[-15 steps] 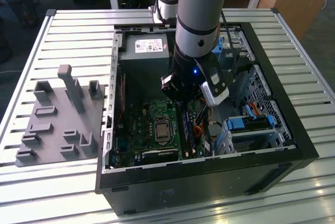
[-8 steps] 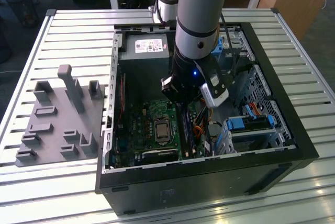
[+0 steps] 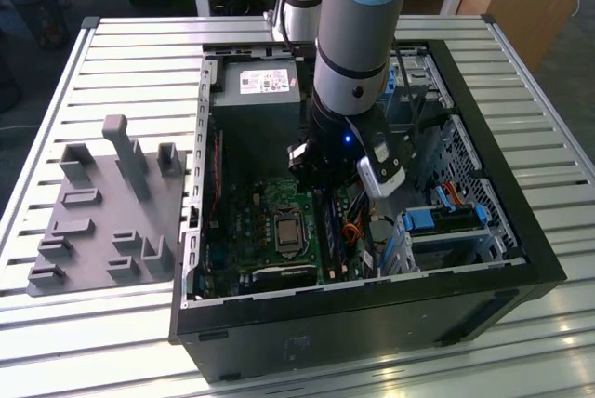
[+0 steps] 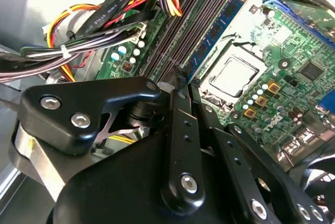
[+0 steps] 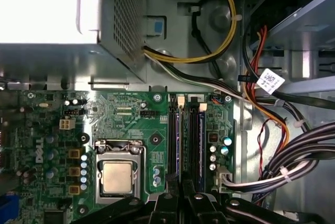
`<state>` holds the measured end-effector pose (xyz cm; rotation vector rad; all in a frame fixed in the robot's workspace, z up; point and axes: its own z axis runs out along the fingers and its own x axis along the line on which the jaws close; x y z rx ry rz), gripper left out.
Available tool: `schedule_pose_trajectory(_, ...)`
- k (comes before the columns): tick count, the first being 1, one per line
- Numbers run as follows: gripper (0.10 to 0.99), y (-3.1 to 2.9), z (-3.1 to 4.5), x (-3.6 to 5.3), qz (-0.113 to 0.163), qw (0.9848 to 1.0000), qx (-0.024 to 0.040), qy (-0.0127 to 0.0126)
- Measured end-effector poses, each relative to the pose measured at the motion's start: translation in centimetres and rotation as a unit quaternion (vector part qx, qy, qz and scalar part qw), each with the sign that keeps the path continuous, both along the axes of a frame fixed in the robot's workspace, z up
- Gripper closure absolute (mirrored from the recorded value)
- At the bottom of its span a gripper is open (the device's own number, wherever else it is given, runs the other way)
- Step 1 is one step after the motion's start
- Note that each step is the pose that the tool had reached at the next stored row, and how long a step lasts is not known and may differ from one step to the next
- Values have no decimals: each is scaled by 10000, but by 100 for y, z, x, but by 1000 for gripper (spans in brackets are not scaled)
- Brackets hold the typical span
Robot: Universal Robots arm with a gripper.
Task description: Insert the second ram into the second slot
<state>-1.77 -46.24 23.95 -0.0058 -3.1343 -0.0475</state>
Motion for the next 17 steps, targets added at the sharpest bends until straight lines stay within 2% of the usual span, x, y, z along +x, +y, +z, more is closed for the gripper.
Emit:
schedule_pose_trajectory(7,949,0,-117,0,20,10000,0,8)
schedule_pose_trajectory(17,949,0,-156,14,35,10000,1,12)
